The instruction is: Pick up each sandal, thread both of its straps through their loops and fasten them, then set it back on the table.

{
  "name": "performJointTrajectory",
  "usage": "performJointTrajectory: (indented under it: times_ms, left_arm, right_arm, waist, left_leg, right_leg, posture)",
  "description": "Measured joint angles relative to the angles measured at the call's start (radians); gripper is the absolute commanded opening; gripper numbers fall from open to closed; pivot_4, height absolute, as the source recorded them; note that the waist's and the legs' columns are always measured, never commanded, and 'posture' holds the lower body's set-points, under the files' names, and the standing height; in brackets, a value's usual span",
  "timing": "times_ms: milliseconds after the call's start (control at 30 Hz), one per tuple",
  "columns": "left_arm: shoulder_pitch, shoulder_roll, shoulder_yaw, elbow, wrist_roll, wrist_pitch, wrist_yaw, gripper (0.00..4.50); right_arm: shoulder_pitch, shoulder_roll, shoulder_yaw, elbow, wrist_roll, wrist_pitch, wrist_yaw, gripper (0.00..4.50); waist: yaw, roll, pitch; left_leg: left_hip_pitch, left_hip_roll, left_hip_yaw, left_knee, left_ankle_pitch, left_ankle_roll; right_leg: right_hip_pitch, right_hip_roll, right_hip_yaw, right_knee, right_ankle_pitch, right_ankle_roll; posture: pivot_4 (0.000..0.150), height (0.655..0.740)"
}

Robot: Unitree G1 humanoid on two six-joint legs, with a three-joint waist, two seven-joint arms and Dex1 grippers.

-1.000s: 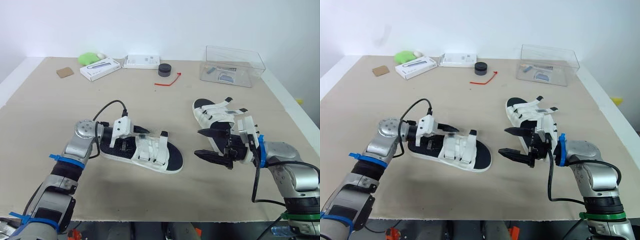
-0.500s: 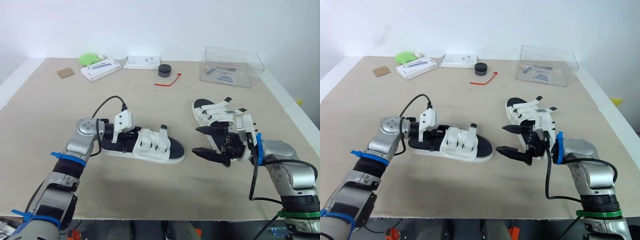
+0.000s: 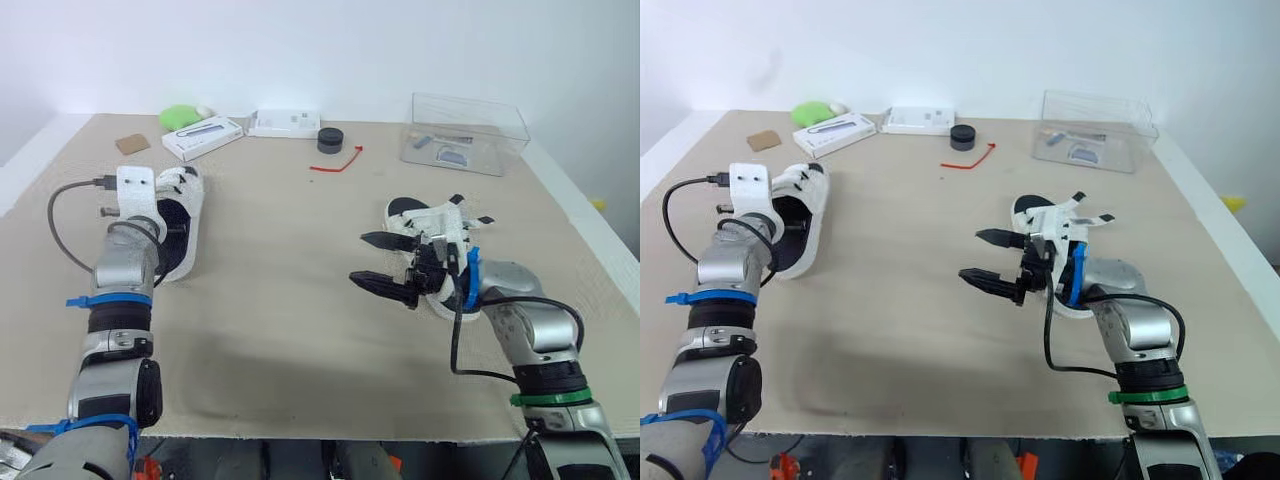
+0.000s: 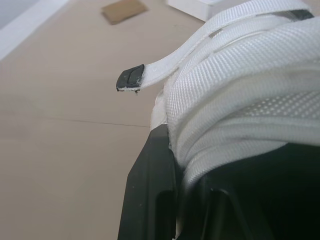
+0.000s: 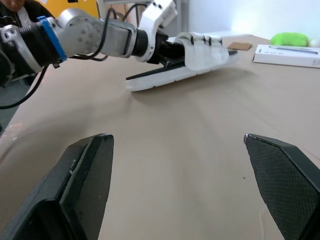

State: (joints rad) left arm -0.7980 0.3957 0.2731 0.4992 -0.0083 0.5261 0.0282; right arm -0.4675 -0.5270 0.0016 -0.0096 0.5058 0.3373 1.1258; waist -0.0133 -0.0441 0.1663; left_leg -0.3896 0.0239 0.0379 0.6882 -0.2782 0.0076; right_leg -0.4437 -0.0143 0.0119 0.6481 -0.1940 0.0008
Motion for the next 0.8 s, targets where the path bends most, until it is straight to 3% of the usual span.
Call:
performJointTrajectory:
  times_ms: [100, 233, 267, 333, 400, 467, 533, 700, 800]
  left_arm:
    - [0.0, -0.008, -0.001, -0.005, 0.0, 0.006, 0.011, 0.05]
    - [0.049, 0.014, -0.085, -0.07, 0.005, 0.034, -0.09, 1.72]
    - [0.051, 0.014, -0.087, -0.071, 0.005, 0.035, -0.094, 1.85]
    - [0.071, 0.031, -0.11, -0.098, 0.006, 0.047, -0.134, 2.62]
    - [0.081, 0.044, -0.119, -0.118, 0.006, 0.053, -0.157, 2.95]
    - [0.113, 0.065, -0.129, -0.198, -0.003, 0.095, -0.215, 3.73]
    - [0.139, 0.074, -0.13, -0.255, -0.016, 0.125, -0.237, 4.21]
    - [0.32, 0.133, -0.055, -0.576, -0.113, 0.191, -0.344, 4.38]
    - [0.496, 0.135, 0.028, -0.828, -0.281, 0.187, -0.491, 4.38]
  right_arm:
    - [-0.006, 0.002, 0.004, 0.005, -0.001, 0.0, 0.001, 4.5]
    - [-0.022, 0.006, 0.025, 0.03, -0.019, -0.001, 0.007, 4.5]
    - [-0.023, 0.006, 0.025, 0.031, -0.019, -0.001, 0.007, 4.5]
    - [-0.023, 0.006, 0.025, 0.035, -0.02, -0.003, 0.007, 4.5]
    - [-0.024, 0.005, 0.025, 0.035, -0.02, -0.003, 0.007, 4.5]
    - [-0.023, 0.002, 0.025, 0.034, -0.02, -0.003, 0.006, 4.5]
    - [-0.021, -0.004, 0.025, 0.032, -0.02, -0.001, 0.006, 4.5]
    - [0.084, -0.064, -0.029, -0.049, -0.01, 0.01, -0.01, 4.5]
    - [0.24, -0.12, -0.069, -0.142, -0.005, -0.019, 0.013, 4.5]
  waist:
    - [0.002, 0.0, 0.0]
    - [0.003, 0.0, 0.0]
    - [0.003, 0.0, 0.0]
    - [0.002, 0.0, 0.0]
    - [0.002, 0.0, 0.0]
    - [0.003, 0.0, 0.0]
    - [0.002, 0.0, 0.0]
    - [-0.003, 0.0, 0.0]
    - [-0.002, 0.0, 0.0]
  left_leg:
    - [0.0, -0.002, 0.0, 0.0, 0.0, 0.0]
    - [0.0, -0.004, 0.002, 0.0, 0.0, -0.001]
    - [0.0, -0.004, 0.002, 0.0, 0.0, -0.001]
    - [0.0, -0.004, 0.001, 0.0, 0.0, -0.001]
    - [0.0, -0.004, 0.001, 0.0, 0.0, -0.001]
    - [0.0, -0.004, 0.001, 0.0, 0.0, -0.001]
    - [0.0, -0.004, 0.001, 0.0, 0.0, -0.001]
    - [0.0, -0.003, 0.0, -0.001, 0.0, -0.001]
    - [0.001, -0.004, 0.0, -0.001, -0.002, -0.002]
  right_leg:
    - [0.0, -0.003, -0.001, 0.0, 0.0, 0.0]
    - [0.0, -0.007, -0.003, 0.0, 0.0, 0.001]
    - [0.0, -0.007, -0.003, 0.0, 0.0, 0.001]
    - [0.0, -0.006, -0.004, 0.0, 0.0, 0.001]
    - [0.0, -0.006, -0.004, 0.0, 0.0, 0.001]
    - [0.0, -0.006, -0.004, 0.0, 0.0, 0.001]
    - [0.001, -0.006, -0.004, 0.0, 0.0, 0.001]
    - [0.0, -0.007, -0.004, 0.0, -0.001, 0.0]
    - [0.002, -0.008, -0.004, -0.001, -0.003, 0.001]
  posture:
    - [0.15, 0.74]
    - [0.15, 0.74]
    - [0.15, 0.74]
    - [0.15, 0.74]
    - [0.15, 0.74]
    - [0.15, 0.74]
    - [0.15, 0.74]
    - [0.15, 0.74]
    - [0.15, 0.74]
